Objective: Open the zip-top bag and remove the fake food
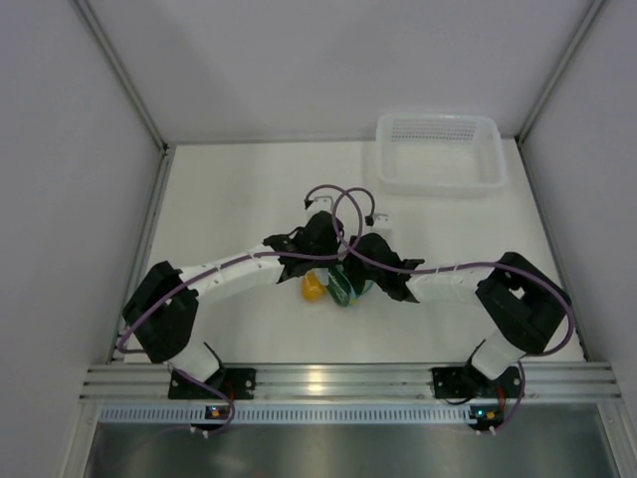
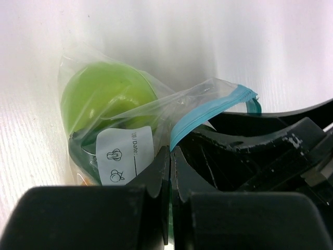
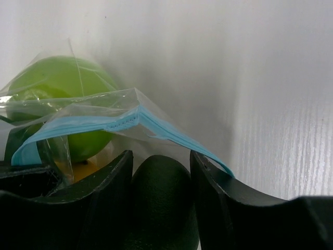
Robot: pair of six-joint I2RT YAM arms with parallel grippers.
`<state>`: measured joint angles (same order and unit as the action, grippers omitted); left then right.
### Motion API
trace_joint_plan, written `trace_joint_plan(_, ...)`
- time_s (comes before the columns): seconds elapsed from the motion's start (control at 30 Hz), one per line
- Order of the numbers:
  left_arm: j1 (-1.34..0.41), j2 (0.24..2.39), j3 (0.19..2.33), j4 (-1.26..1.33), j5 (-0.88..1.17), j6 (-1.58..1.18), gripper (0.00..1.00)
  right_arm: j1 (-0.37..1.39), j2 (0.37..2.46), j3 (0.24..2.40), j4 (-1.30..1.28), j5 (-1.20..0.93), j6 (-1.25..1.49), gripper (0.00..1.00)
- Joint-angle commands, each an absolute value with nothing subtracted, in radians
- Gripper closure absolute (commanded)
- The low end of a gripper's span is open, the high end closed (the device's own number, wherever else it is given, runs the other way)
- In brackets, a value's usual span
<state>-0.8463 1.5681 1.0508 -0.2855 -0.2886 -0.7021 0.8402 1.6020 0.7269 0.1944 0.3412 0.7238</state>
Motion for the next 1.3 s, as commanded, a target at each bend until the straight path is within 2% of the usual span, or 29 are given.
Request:
trace_joint_plan(0.0, -0.842, 1.559, 1.034, -0.236, -0.336, -0.715, 1.0, 0.865, 1.539, 0.71, 0.103, 0.368, 0.672, 0.75)
trace_joint_plan(0.17, -0.842, 1.563, 1.031, -0.23, -0.337, -0.718, 1.0, 0.865, 1.509, 0.71, 0.094, 0.382, 0.655, 0.78)
trace_joint_plan(0.2, -0.842, 1.565, 1.031, -0.229, -0.337, -0.718, 1.0, 0.865, 1.511, 0.709, 0.095, 0.379, 0.649, 0.76)
trace_joint_plan(0.23, -0.842, 1.568, 1.031, -0.229, -0.336, -0.718, 1.0, 0.865, 1.516, 0.713, 0.084, 0.362, 0.644, 0.65)
trace_joint_plan(0.27, -0.842, 1.568, 1.031, -0.229, -0.336, -0.718, 1.0, 0.867, 1.528, 0.735, 0.068, 0.362, 0.638, 0.59)
trace_joint_plan(0.3, -0.842, 1.568, 1.031, -0.229, -0.336, -0.718, 1.0, 0.868, 1.531, 0.739, 0.054, 0.357, 0.635, 0.58)
trace_joint_plan(0.87, -0.842, 1.572, 1.003, -0.192, -0.351, -0.744, 1.0, 0.904, 1.355, 0.643, 0.127, 0.269, 0.704, 0.53)
trace_joint_plan(1.27, -0.842, 1.581, 0.997, -0.166, -0.335, -0.747, 1.0, 0.957, 1.416, 0.63, 0.126, 0.258, 0.67, 0.53)
